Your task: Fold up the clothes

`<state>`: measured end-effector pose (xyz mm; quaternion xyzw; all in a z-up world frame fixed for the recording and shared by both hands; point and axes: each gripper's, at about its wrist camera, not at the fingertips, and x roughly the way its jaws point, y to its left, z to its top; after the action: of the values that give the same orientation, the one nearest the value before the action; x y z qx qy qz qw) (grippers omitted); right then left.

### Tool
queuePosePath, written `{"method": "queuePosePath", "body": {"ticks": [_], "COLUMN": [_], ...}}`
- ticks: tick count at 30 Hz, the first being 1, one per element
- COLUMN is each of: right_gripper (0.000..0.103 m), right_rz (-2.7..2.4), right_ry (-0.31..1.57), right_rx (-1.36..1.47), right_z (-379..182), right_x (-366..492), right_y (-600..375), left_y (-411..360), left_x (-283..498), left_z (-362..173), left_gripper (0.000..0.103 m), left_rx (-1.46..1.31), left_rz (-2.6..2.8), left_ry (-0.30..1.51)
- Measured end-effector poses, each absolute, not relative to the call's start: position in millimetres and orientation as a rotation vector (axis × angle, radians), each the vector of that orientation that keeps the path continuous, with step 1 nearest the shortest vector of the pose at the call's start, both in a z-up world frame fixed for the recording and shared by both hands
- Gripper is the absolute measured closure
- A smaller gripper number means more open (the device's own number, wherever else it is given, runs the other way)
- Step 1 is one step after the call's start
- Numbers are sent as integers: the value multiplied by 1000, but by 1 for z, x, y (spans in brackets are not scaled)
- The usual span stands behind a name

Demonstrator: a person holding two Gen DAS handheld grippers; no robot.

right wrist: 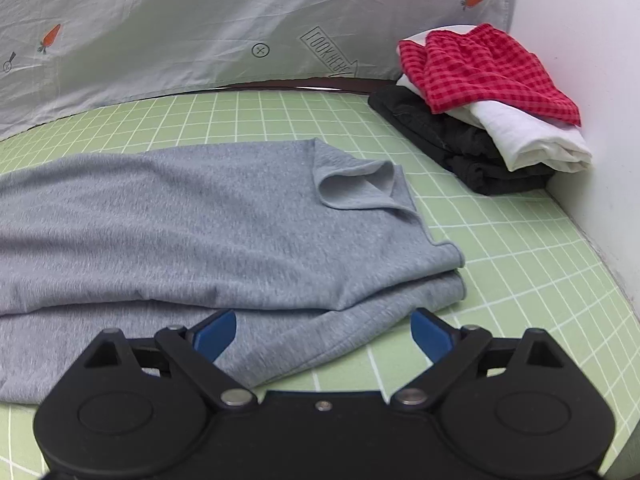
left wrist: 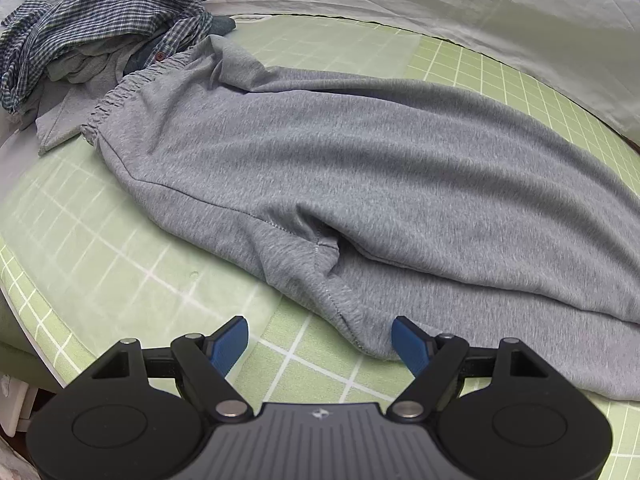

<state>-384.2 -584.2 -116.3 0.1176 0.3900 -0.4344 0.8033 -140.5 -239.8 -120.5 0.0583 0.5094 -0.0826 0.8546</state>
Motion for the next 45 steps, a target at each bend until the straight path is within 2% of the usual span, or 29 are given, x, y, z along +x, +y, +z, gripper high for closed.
{"method": "queuePosePath", "body": {"ticks": [8,11,14,19,24,29,40,45], "right_gripper": [7,7,7,7,5,5,5,5], "right_rz": [-1061,-1173,-1247,-1242,-1229,-1342,-1420,-1346], "right_ry": [953,996,1008,906,964,978,984,824], "right_rx": [110,100,155,245,172,210,247,319], "right_z": [-128,-128,-126,-114,-128,-129,-126,-102], "right_x": [-389,-413,-433,-432,-410,-439,-480,-470], "right_y": [-590,-601,-613,-626,-642,-655,-661,-652], "left_y": [-233,-220,-215,-218,-221,-208,-179,-179], "left_x": [-120,-114,-110,-100,-93,-98,-110,-112], "left_z": [-126,-130,-132,-132,-132,-134,-124,-100], "left_gripper": [23,16,16,16,16,13,13,13], "left_rx": [126,87,62,60,66,18,-81,-126], "left_rz": [-80,-59,-54,-39,-28,15,62,45], "left_ry": [1090,1113,1129,1137,1136,1138,1120,1054]}}
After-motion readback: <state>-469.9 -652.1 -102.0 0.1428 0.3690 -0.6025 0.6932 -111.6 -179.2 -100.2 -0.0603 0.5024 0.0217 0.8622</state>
